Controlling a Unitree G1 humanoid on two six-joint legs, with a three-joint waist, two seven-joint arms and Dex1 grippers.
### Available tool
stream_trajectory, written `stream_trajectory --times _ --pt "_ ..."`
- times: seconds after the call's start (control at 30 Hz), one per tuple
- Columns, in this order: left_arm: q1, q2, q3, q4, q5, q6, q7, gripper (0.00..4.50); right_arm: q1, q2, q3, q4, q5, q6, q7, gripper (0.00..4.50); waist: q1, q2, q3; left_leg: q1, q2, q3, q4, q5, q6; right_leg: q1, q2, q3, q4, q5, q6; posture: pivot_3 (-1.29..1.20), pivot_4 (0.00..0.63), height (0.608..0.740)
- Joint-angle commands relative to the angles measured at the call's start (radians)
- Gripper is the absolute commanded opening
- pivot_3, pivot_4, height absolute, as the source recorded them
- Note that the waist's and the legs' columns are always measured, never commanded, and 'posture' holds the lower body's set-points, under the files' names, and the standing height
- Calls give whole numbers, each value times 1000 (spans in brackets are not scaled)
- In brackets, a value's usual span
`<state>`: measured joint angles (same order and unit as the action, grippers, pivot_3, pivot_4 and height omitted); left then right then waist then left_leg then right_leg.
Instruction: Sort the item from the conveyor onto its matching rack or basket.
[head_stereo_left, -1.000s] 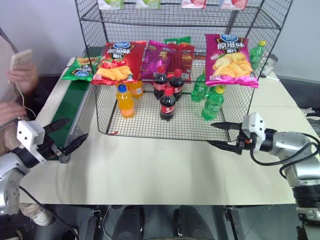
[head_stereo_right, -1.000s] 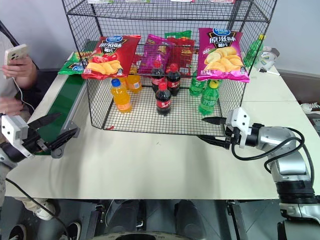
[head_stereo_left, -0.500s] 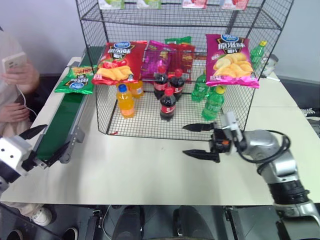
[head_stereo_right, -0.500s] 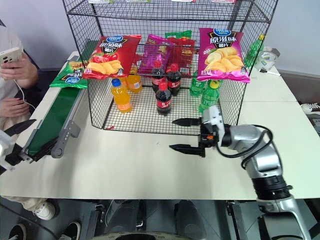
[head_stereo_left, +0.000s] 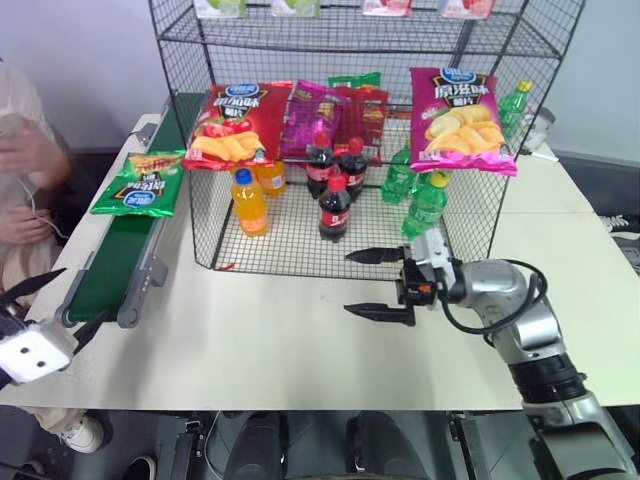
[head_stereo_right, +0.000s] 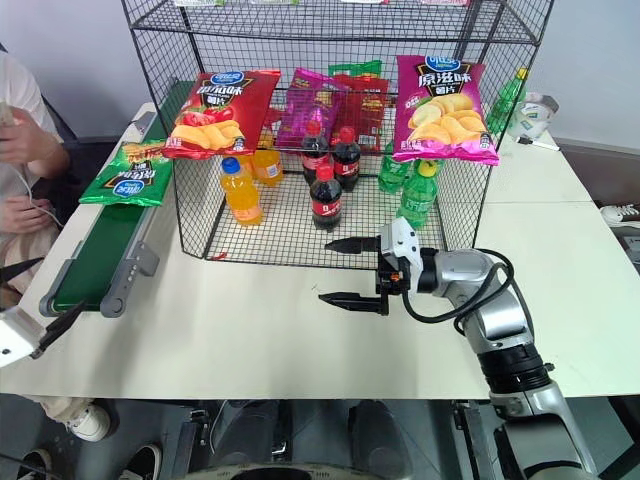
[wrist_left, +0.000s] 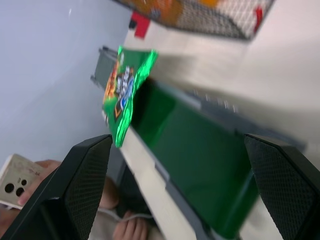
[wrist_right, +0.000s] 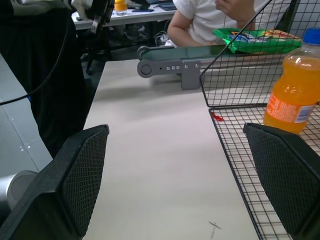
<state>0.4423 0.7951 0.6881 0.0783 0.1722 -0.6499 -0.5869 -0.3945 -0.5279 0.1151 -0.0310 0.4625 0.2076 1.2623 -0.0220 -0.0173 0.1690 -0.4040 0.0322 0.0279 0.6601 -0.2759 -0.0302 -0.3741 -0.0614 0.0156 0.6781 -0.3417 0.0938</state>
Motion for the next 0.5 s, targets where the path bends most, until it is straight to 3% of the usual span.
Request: stream_trajectory --times 0.03,0.5 --pt "9 12 37 11 34 -38 77 4500 -31 6 -9 -2 2 -19 4 4488 1 0 0 0 0 0 0 0 0 0 0 0 0 0 0 0 150 739" --pt "31 55 -30 130 134 -140 213 4500 9 -21 -9 -17 -21 -34 22 4488 -1 0 0 0 0 0 -2 0 0 -1 -1 0 -1 0 0 0 150 739"
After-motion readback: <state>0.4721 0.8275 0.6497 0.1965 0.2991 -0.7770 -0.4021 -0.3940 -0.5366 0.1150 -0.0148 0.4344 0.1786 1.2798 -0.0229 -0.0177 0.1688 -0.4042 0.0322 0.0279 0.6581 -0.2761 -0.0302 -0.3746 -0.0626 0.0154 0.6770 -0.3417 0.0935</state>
